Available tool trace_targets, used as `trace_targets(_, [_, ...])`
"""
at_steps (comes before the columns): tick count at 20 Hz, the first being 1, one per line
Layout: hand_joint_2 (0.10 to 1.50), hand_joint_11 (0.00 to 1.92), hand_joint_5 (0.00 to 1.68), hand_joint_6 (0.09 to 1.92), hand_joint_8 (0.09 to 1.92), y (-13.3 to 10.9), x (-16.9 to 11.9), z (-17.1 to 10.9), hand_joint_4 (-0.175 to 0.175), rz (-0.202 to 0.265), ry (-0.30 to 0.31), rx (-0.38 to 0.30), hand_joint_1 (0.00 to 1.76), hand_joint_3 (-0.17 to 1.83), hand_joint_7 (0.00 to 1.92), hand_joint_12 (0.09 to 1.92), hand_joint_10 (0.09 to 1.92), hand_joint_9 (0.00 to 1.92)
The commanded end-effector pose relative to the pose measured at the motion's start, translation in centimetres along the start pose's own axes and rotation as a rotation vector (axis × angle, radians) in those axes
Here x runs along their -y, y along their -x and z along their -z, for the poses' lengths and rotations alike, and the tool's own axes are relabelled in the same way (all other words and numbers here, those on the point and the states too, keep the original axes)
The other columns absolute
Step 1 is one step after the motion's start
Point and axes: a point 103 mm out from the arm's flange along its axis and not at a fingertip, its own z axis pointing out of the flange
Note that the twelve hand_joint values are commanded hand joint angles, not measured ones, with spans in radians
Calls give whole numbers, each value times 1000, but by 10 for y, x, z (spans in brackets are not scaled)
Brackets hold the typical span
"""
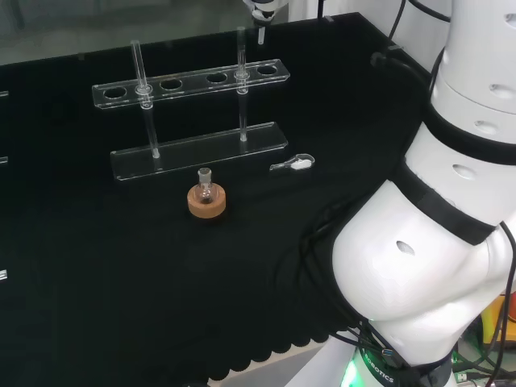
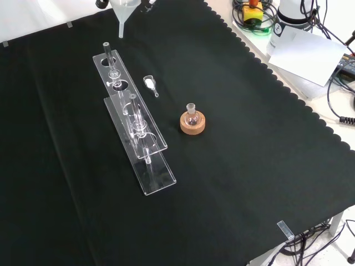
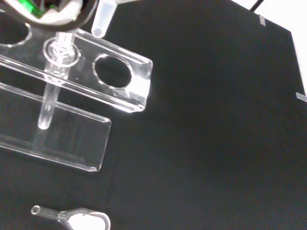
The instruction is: Place the funnel on the round-bottom flask.
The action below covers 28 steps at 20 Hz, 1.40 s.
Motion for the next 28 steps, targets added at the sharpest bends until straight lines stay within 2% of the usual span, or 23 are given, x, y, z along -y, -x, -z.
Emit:
trace_targets(1, [720, 820, 821, 768, 618, -3, 31, -8, 84, -12, -31, 18, 923, 678, 793, 1107, 348, 1151])
trace_targets(3, [720, 819, 821, 769, 618, -12, 44, -14, 84, -15, -21, 23, 923, 679, 794, 1108, 346, 1152])
trace_targets(6, [719, 818, 820, 772, 619, -31, 59, -21, 84, -4, -40, 26, 923, 680, 794, 1108, 344, 1154])
trace_targets(16, [722, 817, 825, 777, 620, -81, 82, -49, 84, 50, -88, 34, 924, 685, 796, 1110, 339, 1157])
trace_targets(21, [723, 818, 827, 779, 620, -105, 84, -62, 83, 76, -93, 48, 924, 688, 798, 1110, 336, 1159])
trace_targets(28, [726, 820, 828, 780, 621, -142, 64, -78, 82, 134, -117, 34, 921, 693, 805, 1109, 333, 1161])
